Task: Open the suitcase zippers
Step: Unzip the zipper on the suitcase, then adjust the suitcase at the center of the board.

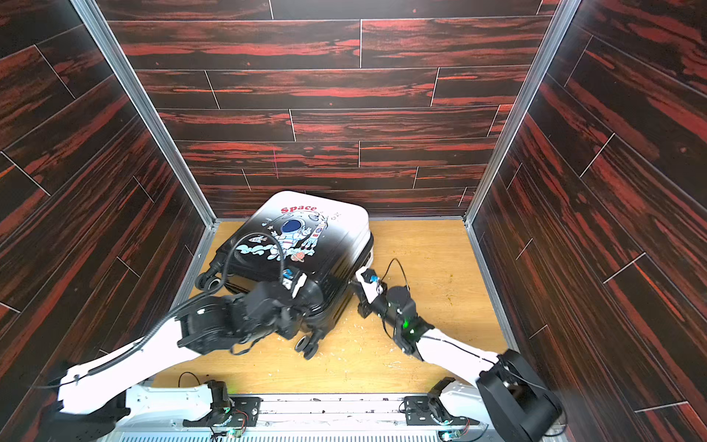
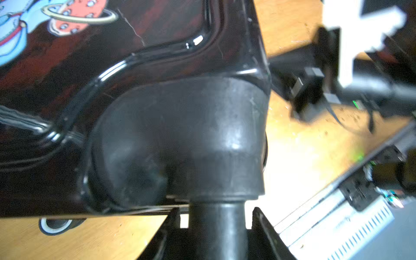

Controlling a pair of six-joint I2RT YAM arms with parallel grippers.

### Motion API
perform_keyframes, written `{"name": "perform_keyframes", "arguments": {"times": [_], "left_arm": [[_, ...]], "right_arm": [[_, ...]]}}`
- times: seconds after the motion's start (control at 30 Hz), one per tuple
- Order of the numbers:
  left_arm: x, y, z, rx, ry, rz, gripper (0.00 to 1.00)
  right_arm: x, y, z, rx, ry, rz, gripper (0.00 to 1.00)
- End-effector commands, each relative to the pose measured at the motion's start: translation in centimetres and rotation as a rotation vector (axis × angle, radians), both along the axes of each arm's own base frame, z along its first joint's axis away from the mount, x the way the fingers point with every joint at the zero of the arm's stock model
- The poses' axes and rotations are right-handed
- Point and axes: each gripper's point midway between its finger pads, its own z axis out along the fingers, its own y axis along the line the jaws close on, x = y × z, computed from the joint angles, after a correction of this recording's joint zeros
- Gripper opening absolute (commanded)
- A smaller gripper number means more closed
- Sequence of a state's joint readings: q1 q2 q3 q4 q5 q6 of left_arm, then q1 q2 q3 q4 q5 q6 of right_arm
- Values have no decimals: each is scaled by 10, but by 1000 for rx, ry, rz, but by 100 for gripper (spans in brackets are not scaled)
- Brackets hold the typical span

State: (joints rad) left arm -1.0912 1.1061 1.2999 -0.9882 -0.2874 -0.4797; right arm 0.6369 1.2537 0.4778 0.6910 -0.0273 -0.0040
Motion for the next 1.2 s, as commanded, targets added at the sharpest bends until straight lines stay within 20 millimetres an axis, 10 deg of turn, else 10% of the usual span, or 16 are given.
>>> {"name": "perform_keyframes", "arguments": {"times": [0.0,0.57,0.77,1.17], "left_arm": [[-24,4,30,-84,-5,-118,0],[-35,48,29,-64,-26,-54,0],[8,103,64,56,-289,228,0],[73,109,76,235,-483,435,0]], "right_arm": [[39,-16,41,77,-81,-109,0],[172,-135,28,147,36,-541,0],[133,-172,20,161,57,-708,0],[31,-153,-3,199,164,-605,0]]}}
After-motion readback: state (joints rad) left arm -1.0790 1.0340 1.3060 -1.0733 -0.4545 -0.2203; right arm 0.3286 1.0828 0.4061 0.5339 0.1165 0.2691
